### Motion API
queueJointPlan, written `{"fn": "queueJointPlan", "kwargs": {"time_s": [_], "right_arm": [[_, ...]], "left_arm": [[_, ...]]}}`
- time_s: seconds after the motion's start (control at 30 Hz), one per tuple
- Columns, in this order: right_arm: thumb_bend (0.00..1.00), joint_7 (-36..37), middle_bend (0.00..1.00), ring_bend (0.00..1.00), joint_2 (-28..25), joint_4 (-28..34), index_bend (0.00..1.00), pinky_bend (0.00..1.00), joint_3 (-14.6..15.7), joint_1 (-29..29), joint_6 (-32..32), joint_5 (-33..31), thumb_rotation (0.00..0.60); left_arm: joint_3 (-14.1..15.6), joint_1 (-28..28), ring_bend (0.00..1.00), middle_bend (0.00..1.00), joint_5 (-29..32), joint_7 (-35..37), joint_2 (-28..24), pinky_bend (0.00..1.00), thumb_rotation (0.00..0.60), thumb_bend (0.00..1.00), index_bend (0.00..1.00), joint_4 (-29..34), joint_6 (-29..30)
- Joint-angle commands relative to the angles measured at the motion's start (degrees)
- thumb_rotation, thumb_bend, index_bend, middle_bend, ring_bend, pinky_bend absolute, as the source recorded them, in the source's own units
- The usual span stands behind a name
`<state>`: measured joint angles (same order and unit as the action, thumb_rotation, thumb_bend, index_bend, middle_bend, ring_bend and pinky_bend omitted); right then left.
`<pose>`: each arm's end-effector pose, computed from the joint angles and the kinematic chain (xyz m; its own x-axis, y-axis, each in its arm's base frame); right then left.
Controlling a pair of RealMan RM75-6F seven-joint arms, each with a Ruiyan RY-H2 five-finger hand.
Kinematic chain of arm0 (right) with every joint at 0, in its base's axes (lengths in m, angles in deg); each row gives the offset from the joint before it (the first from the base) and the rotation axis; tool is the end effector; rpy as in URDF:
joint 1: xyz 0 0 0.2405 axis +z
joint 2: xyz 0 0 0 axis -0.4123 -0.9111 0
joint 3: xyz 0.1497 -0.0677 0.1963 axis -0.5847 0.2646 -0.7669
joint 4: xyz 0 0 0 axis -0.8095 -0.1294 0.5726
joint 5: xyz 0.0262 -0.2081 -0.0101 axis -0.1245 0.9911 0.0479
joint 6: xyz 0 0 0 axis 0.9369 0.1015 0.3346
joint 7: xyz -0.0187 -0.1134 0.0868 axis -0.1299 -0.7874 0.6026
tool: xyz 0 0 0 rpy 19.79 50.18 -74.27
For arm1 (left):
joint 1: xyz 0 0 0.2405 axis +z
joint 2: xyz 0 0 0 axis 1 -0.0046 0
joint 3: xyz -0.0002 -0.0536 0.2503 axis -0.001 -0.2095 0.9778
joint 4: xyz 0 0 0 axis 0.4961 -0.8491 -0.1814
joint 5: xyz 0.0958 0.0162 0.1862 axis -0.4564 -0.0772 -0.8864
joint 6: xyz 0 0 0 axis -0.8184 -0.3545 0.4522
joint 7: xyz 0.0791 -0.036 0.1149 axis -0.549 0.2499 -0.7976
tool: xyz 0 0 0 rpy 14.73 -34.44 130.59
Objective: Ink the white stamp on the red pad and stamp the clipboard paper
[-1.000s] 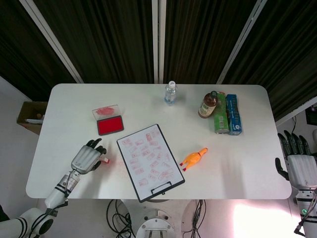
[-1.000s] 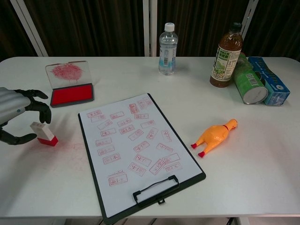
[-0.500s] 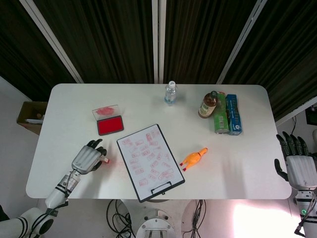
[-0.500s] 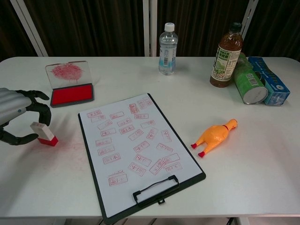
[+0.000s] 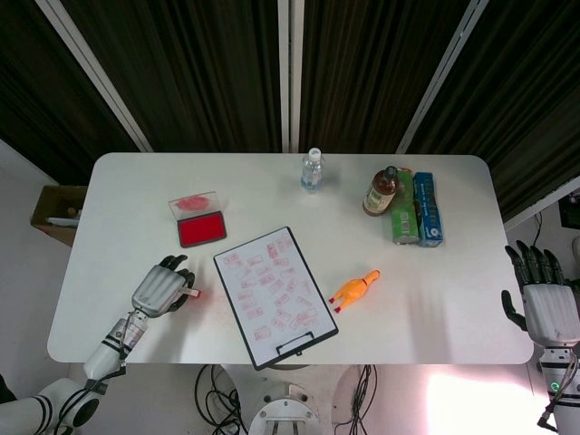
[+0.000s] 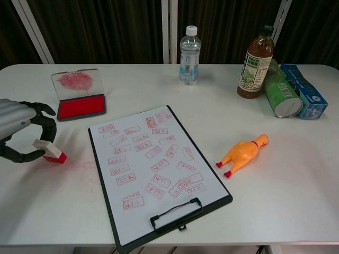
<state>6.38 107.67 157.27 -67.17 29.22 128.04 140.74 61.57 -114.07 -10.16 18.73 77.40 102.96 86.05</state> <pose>-0.3295 -0.1868 0.1554 0.4985 0.0285 0.8664 -0.8668 -0.0014 0.4987 -0.2643 0.2560 -0.0142 0.5854 0.2046 0.7845 0.7747 -0.4267 -0.4668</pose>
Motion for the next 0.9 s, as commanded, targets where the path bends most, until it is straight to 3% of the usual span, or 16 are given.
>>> {"fn": "queueJointPlan", "kwargs": {"time_s": [0.03,0.5,0.7,0.9], "right_arm": [[0.41,0.0,0.00,0.00,0.0,0.0,0.00,0.00,0.0,0.0,-0.1,-0.1,0.600],[0.41,0.1,0.00,0.00,0.1,-0.2,0.00,0.00,-0.1,0.1,-0.2,-0.2,0.600],[0.41,0.2,0.00,0.00,0.2,-0.2,0.00,0.00,-0.1,0.2,-0.3,-0.1,0.600],[0.41,0.1,0.00,0.00,0.1,-0.1,0.00,0.00,-0.1,0.3,-0.3,0.0,0.600]], "left_arm": [[-0.2,0.0,0.18,0.55,0.4,0.4,0.1,0.24,0.600,0.35,0.55,-0.1,-0.1],[-2.0,-0.6,0.23,0.59,3.3,5.4,-1.5,0.25,0.600,0.35,0.59,2.7,-1.1],[-3.0,-0.8,0.40,0.61,3.9,9.4,-2.2,0.50,0.600,0.35,0.61,3.9,-0.7],[-4.7,-2.5,0.48,0.63,3.1,12.5,-2.0,0.60,0.600,0.35,0.63,2.5,-0.3]]}}
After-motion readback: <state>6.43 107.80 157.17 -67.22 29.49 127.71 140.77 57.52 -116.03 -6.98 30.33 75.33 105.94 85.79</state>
